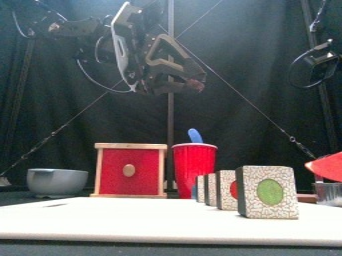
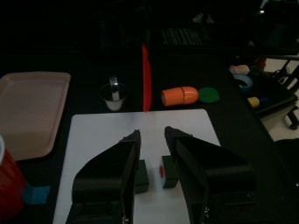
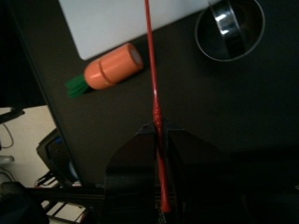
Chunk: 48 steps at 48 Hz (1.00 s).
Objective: Place sushi on board then cut the sushi with the knife then place the pieces on the plate
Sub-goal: Place the 4 sushi pieces on the plate
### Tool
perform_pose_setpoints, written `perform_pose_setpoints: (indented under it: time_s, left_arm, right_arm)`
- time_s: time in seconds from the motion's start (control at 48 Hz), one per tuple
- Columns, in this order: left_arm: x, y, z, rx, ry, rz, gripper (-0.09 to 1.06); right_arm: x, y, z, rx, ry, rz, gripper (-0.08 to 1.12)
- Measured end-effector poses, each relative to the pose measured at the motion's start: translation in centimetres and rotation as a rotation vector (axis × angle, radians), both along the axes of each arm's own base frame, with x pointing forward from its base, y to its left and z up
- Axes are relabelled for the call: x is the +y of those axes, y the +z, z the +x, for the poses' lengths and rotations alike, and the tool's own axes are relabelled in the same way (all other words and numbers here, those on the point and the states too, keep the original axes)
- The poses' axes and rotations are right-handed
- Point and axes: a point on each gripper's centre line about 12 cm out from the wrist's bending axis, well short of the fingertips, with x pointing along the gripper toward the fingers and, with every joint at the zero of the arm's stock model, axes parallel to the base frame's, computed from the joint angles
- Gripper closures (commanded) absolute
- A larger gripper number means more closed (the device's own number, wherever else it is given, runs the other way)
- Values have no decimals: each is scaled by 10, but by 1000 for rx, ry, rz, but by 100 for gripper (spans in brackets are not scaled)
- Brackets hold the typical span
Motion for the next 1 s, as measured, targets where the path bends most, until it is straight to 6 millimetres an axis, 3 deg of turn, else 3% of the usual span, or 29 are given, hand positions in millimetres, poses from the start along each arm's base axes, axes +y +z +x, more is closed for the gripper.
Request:
perform_pose_setpoints:
  time_s: [0.479, 0.812, 1.0]
  left_arm:
    - [28, -5, -3, -12, 71, 2, 27]
    - [38, -3, -20, -32, 95, 4, 27]
    - [43, -5, -31, -54, 110, 3, 27]
  right_arm:
    - [-4, -13, -10, 66, -33, 13, 35]
    - [-22, 8, -4, 77, -66, -43, 33]
    - [-39, 27, 23, -110, -100, -164, 33]
